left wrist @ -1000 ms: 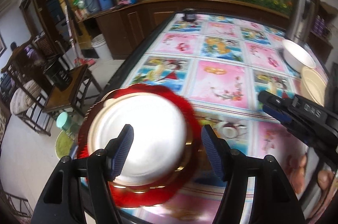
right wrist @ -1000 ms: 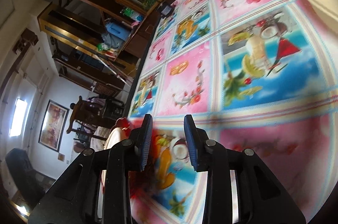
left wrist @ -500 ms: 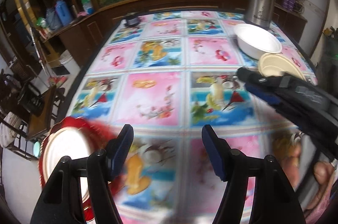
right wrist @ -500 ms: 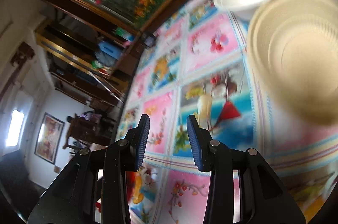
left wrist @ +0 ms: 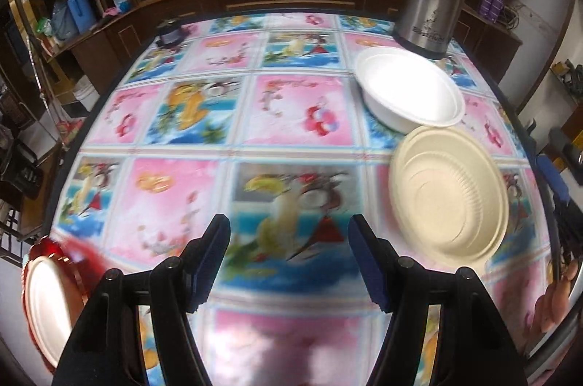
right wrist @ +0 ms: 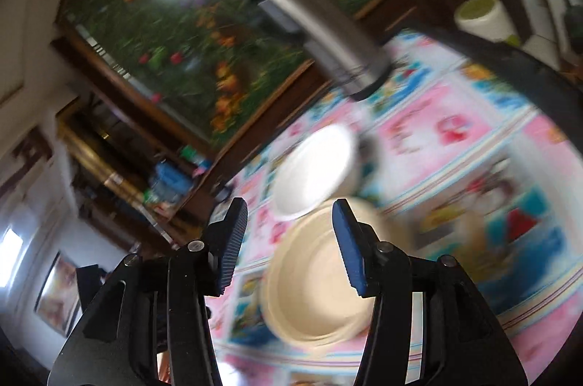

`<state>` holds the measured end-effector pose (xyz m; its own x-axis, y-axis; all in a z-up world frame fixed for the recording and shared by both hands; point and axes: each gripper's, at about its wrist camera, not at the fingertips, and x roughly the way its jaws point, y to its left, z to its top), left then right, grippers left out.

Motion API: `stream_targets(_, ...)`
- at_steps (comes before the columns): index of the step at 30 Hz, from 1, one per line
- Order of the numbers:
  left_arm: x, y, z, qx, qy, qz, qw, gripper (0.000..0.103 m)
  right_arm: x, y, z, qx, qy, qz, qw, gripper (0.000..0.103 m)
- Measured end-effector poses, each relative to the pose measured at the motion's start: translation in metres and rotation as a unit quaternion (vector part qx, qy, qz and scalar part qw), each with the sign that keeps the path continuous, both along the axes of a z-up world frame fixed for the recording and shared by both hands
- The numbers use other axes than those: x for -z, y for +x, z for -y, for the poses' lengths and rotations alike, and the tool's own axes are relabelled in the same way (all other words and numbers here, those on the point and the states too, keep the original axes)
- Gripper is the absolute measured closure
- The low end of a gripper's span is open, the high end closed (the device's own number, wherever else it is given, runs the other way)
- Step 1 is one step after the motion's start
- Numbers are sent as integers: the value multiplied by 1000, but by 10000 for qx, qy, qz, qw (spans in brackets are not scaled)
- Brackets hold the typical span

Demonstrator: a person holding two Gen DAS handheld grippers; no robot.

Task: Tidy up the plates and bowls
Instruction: 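Move the left gripper toward the beige plate beside the white bowl, then close the left gripper on the beige plate rim and lift it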

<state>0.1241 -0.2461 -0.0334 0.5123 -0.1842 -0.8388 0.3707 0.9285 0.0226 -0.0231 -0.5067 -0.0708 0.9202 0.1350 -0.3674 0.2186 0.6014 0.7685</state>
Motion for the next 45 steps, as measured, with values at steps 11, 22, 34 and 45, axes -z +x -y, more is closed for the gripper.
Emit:
stream_targets(11, 4, 31, 42, -104, -162, -36, 9998, 36, 31, 3, 59, -294, 691, -1059, 9915, 55)
stream_targets(22, 18, 26, 55, 39, -213, 112, 9997, 33, 48, 22, 33, -971, 735, -1681, 9782, 55)
stream_targets(34, 39, 27, 57, 252, -333, -47, 9991, 29, 48, 28, 15, -908, 494, -1759, 9790, 55)
stream_targets(45, 33, 23, 51, 655, -700, -80, 9954, 22, 46, 27, 11, -860, 454, -1603, 9823, 55)
